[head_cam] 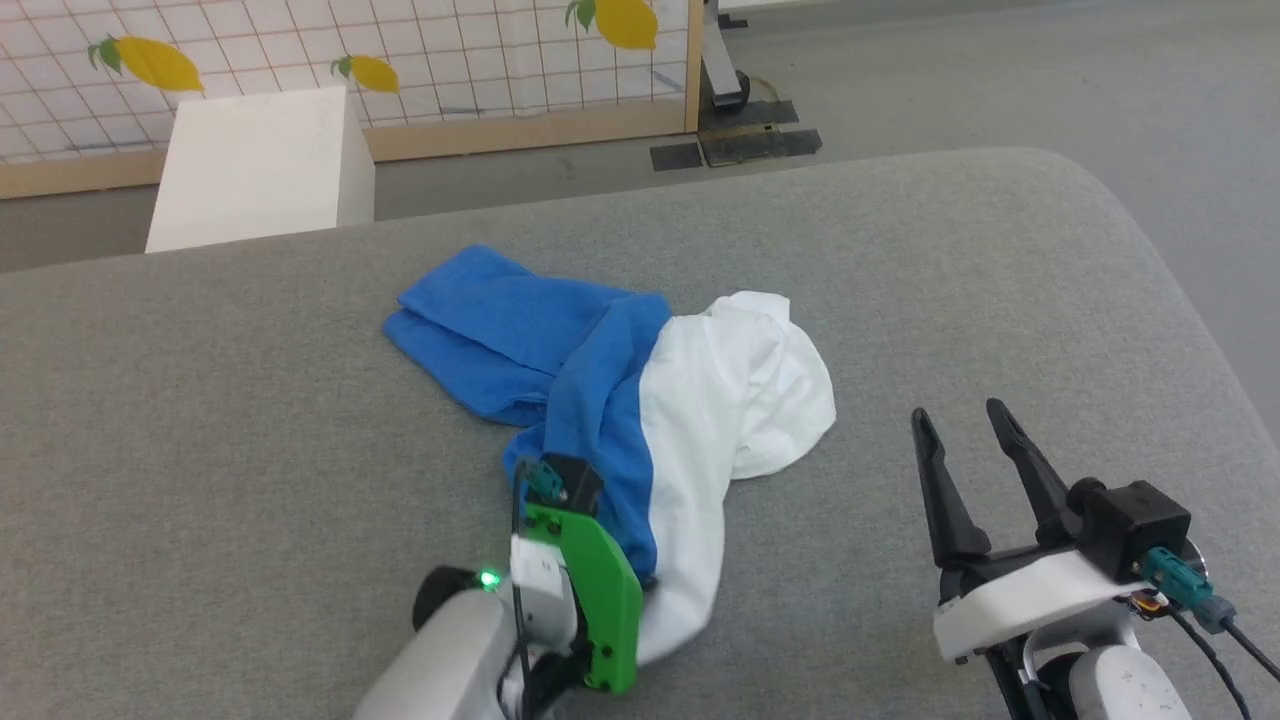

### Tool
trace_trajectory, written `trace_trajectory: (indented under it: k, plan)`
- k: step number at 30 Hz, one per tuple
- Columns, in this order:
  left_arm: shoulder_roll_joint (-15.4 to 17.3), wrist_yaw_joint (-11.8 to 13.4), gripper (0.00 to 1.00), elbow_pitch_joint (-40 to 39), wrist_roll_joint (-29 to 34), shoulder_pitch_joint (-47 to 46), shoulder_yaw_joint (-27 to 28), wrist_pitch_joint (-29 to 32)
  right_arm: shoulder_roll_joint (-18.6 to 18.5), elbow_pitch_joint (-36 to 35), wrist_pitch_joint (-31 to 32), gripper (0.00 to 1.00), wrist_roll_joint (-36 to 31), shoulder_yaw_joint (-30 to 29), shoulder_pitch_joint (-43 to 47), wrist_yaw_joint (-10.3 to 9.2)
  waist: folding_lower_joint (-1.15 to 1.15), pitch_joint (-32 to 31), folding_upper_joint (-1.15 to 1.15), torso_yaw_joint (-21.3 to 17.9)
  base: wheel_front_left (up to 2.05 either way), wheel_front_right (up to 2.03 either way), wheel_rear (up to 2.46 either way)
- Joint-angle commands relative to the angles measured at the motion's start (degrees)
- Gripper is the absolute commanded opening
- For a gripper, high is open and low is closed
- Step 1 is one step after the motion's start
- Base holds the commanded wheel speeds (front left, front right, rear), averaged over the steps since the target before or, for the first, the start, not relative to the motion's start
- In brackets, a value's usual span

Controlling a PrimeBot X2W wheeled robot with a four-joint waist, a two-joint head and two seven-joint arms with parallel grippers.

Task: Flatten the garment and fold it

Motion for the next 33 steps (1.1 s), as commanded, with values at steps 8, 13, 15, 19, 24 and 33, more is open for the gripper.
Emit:
trace_trajectory:
  k: [8, 13, 15, 19, 24, 33]
  plan:
    - [1.99, 2.89, 1.0, -11.95, -0.49, 6.24, 4.1, -8.81, -0.02, -0.55, 0.81, 1.0, -0.16, 0.11, 1.57, -0.09, 0.0, -1.92, 0.0, 1.38, 0.0, 0.0, 0.0]
    - [4.2, 5.66, 1.0, -21.77, 2.27, 6.55, 7.32, -15.43, -0.02, -1.5, 1.02, 1.0, -0.45, -0.02, 1.9, -0.09, 0.0, -2.18, 0.0, 1.49, 0.0, 0.0, 0.0]
    - [4.46, 6.9, 1.0, -23.91, 3.45, 5.93, 8.86, -18.61, -0.02, -1.89, 1.0, 1.0, -0.39, -0.01, 1.84, -0.09, 0.0, -1.72, 0.0, 1.44, 0.0, 0.0, 0.0]
    - [4.09, 7.65, 1.0, -22.45, 4.37, 2.87, 10.17, -21.21, -0.02, -2.4, 0.84, 1.0, -0.01, 0.34, 1.3, -0.09, 0.0, 0.16, 0.0, 0.97, 0.0, 0.0, 0.0]
    - [3.23, 7.79, 1.0, -13.48, 5.24, -6.29, 11.35, -21.9, -0.02, -2.76, 0.32, 1.0, 0.54, 0.89, -0.62, -0.09, 0.0, 4.47, 0.0, -0.5, 0.0, 0.0, 0.0]
    - [1.73, 4.0, 1.0, 3.51, 2.59, -19.44, 9.4, -9.66, -0.02, -0.64, -2.07, 1.0, 2.4, 2.38, -4.43, -0.09, 0.0, 11.24, 0.0, -3.87, 0.0, 0.0, 0.0]
